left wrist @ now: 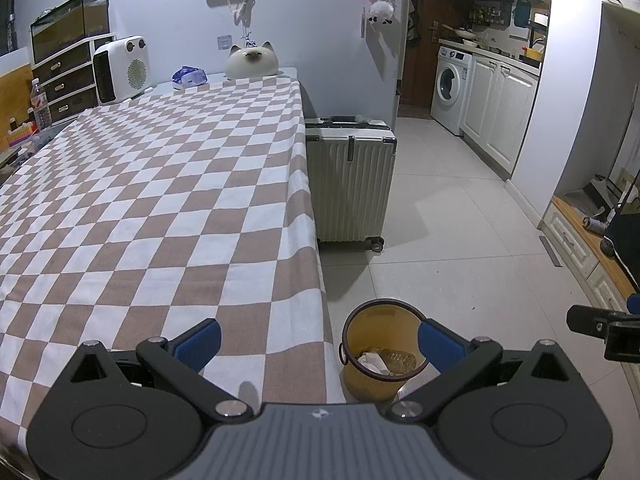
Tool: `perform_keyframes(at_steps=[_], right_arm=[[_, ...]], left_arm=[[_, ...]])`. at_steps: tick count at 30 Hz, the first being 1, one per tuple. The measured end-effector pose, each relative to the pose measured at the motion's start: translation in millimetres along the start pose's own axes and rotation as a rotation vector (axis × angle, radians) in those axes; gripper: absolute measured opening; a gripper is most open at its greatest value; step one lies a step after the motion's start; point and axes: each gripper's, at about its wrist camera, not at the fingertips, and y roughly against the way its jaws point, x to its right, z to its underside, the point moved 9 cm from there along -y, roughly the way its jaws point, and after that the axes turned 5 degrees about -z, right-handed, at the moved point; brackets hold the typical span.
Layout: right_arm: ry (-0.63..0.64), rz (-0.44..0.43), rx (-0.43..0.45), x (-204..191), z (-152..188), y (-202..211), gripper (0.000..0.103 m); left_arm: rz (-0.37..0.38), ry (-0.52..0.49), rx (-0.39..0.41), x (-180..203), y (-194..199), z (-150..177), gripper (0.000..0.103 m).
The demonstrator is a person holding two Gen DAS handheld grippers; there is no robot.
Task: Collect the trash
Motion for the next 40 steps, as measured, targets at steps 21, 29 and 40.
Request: perform_keyframes(at_steps=[21,29,40], right_arm=[[-0.002,0.001,0.000,2.3,0.5,0.8,0.103],[-0.001,0.001,0.000,2.5,0.8,1.3,0.103],[-0.002,0.001,-0.001,2.3,0.2,1.1,0.103]], left_arm=[[0.001,-0.003,-0.001,0.4,1.3,1.2,0.103],[0.001,-0.002,-0.001,0.3,1.2,1.1,0.103],[-0.004,-0.008,-0.002,-2.7,0.5,5.7,0.103]])
